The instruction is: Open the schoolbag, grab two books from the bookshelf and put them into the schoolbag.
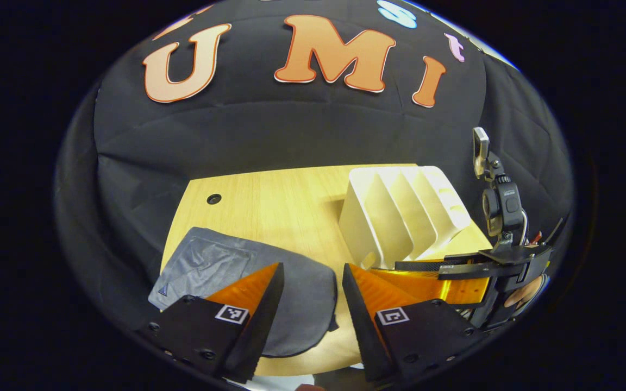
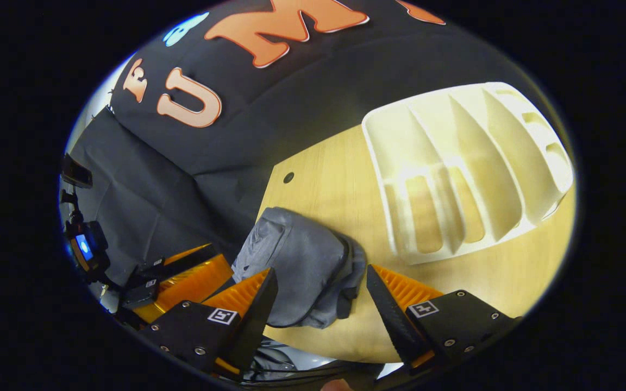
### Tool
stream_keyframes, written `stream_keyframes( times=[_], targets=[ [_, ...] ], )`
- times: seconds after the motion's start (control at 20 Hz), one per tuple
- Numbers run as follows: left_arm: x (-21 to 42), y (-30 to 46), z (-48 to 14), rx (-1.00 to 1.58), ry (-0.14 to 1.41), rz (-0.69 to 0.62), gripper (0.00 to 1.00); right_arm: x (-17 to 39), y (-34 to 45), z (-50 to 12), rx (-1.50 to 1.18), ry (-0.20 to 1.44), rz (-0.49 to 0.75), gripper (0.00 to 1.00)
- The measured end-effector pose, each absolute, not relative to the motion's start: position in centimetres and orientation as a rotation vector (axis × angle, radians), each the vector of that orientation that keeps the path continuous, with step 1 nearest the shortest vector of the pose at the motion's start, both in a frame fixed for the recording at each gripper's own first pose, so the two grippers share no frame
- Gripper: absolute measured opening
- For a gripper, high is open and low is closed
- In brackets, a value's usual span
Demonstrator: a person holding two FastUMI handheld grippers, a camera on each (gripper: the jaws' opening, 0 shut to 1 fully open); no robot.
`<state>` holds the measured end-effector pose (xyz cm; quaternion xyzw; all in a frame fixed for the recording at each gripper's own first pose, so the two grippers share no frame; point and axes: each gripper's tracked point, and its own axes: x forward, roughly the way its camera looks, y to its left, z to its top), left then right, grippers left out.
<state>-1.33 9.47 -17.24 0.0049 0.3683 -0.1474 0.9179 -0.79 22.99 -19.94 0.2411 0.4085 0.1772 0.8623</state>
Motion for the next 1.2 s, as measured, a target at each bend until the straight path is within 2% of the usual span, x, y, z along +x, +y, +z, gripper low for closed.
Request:
stream_keyframes(
  times=[0.15, 0.25, 0.8, 1.05, 1.2],
  targets=[
    [-1.1, 6.5, -15.8, -0.021, 0.697, -0.279, 0.92, -0.3, 17.9, -17.7, 0.455, 0.774, 0.344, 0.98],
    [-0.8, 4.9, -14.7, -0.028, 0.650, -0.253, 0.97, 0.0, 14.4, -15.9, 0.415, 0.706, 0.315, 0.98],
    [0.6, -6.8, -3.9, -0.127, 0.243, -0.166, 0.98, 1.2, -0.7, -3.8, 0.203, 0.291, 0.187, 0.97],
    [-0.3, -8.2, -0.5, -0.163, 0.069, -0.115, 0.97, 0.6, -4.2, 0.3, 0.131, 0.134, 0.141, 0.97],
    [-1.7, -8.0, -1.1, -0.119, 0.028, -0.062, 0.97, 0.3, -5.3, 1.0, 0.104, 0.076, 0.113, 0.97]
  ],
)
